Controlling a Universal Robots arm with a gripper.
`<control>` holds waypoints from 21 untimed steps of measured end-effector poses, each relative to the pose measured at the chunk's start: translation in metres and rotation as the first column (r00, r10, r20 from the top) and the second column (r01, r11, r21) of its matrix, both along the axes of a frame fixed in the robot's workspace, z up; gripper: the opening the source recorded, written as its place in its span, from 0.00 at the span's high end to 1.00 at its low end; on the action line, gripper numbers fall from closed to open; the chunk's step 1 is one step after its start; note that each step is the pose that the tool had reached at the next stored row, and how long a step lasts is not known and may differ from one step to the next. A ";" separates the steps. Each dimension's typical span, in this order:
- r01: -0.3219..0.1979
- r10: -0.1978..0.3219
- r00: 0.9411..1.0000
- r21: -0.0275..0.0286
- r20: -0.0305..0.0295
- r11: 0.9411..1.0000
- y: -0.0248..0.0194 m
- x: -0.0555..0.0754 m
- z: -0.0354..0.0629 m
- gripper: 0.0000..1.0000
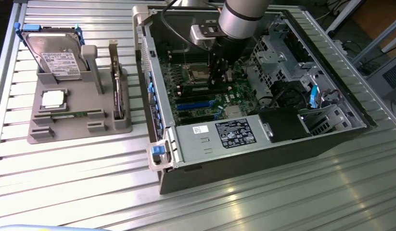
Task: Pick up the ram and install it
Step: 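Insert the ram into the slot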
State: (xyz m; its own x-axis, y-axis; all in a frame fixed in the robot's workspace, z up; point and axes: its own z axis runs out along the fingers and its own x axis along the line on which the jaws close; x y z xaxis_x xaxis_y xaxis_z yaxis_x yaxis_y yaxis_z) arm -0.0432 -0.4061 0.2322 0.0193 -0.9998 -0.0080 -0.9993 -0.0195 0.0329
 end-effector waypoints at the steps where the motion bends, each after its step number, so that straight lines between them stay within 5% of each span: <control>1: 0.000 0.000 1.000 0.000 0.000 1.000 0.0000 0.000 -0.0002 0.88; 21: -0.032 0.032 0.999 0.010 0.001 0.999 -0.0006 0.000 -0.0030 0.87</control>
State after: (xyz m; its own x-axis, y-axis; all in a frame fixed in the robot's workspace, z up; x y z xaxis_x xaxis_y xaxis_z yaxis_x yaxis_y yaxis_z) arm -0.0428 -0.4067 0.2291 0.0512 -0.9985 -0.0178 -0.9982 -0.0517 0.0320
